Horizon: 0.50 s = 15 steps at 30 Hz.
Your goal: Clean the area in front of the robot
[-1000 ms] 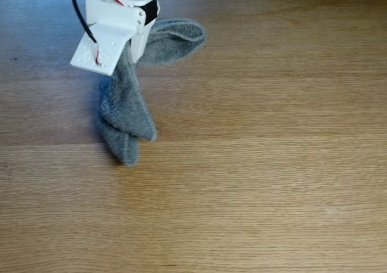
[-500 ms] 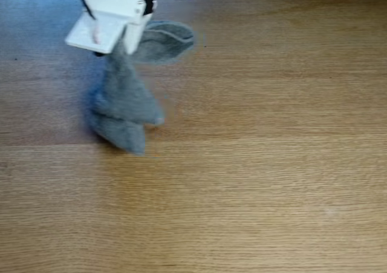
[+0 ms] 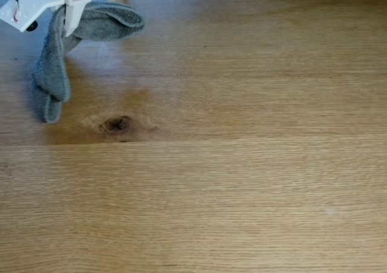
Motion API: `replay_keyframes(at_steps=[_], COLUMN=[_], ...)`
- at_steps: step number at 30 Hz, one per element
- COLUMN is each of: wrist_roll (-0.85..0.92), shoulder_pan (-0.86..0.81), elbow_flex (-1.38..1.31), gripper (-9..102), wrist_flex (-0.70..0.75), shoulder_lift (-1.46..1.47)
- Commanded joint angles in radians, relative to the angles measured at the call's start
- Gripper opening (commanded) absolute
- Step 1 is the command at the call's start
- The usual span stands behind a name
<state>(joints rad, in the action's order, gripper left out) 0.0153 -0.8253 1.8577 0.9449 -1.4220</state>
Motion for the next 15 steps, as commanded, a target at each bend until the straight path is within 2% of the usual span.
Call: replay_keyframes(at_steps=[1,5,9,12,15], wrist_roll=[-0.014,-0.026,-0.028,-0.034,-0.037], shoulder_pan=[-0.049,-0.054,-0.031,0.029,0.127], elbow_flex=[-0.026,-0.026,-0.026,-0.026,-0.026], gripper=[22,32,33,31,21], wrist_flex=[-0.005,-0.009,-0.026,-0.028,-0.017], shoulder_lift=[-0.115,-0.112,-0.124,-0.169,-0.229])
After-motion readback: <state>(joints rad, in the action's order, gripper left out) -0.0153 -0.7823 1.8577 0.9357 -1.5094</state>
